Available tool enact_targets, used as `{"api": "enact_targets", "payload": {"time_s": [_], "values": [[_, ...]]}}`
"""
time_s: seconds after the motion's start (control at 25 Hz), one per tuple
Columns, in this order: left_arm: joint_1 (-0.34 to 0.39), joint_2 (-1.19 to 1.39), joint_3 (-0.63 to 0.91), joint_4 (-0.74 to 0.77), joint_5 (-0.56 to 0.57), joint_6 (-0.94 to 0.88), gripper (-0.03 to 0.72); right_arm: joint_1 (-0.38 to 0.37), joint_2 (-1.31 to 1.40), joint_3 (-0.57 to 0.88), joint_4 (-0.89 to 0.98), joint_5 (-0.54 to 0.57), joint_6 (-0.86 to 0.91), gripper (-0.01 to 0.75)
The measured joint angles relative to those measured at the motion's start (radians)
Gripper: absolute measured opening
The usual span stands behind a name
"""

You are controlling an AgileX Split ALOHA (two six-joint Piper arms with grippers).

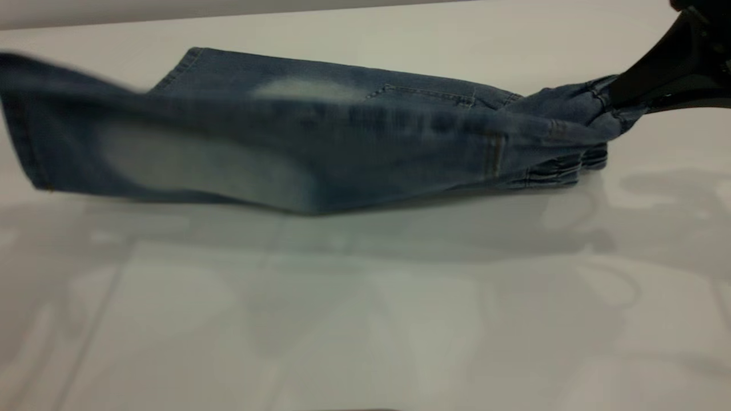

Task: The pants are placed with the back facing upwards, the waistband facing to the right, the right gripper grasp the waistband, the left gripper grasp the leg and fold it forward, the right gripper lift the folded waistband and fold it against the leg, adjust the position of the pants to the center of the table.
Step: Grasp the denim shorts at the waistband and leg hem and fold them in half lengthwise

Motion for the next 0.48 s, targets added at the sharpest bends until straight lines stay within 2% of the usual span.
{"api": "enact_targets", "payload": {"time_s": [0.28, 0.48], "values": [[-0.012, 0.276, -0.275, 0.0, 0.052, 0.024, 0.036, 0.0, 0.08, -0.084, 0.044, -0.012, 0.019, 0.038], [-0.045, 0.377, -0.406, 0.0, 0.059, 0.052, 0.036, 0.0, 0.158, -0.14, 0.074, -0.022, 0.02, 0.038]]}}
